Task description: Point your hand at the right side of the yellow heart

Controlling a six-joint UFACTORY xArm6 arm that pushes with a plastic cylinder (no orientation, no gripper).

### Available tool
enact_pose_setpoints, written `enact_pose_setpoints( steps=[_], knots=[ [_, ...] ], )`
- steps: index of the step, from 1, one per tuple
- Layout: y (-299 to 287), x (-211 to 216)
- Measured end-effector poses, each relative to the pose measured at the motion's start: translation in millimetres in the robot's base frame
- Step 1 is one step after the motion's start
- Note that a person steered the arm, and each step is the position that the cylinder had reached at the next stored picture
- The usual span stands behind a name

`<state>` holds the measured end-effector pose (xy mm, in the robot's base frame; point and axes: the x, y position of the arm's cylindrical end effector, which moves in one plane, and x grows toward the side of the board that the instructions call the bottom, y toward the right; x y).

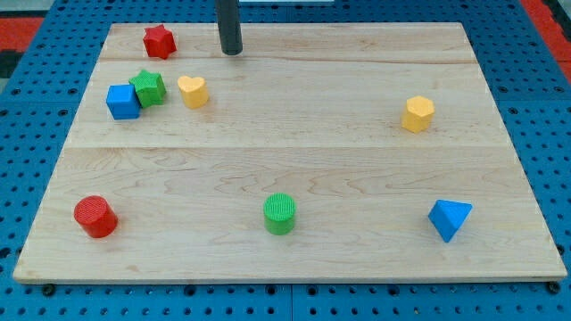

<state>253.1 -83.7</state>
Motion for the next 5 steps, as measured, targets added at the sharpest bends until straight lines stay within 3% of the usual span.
enact_pose_setpoints(
  steps=[1,3,5],
  knots=[
    [0.0,0.0],
    [-73.6,0.8],
    [4.9,61.0]
  ],
)
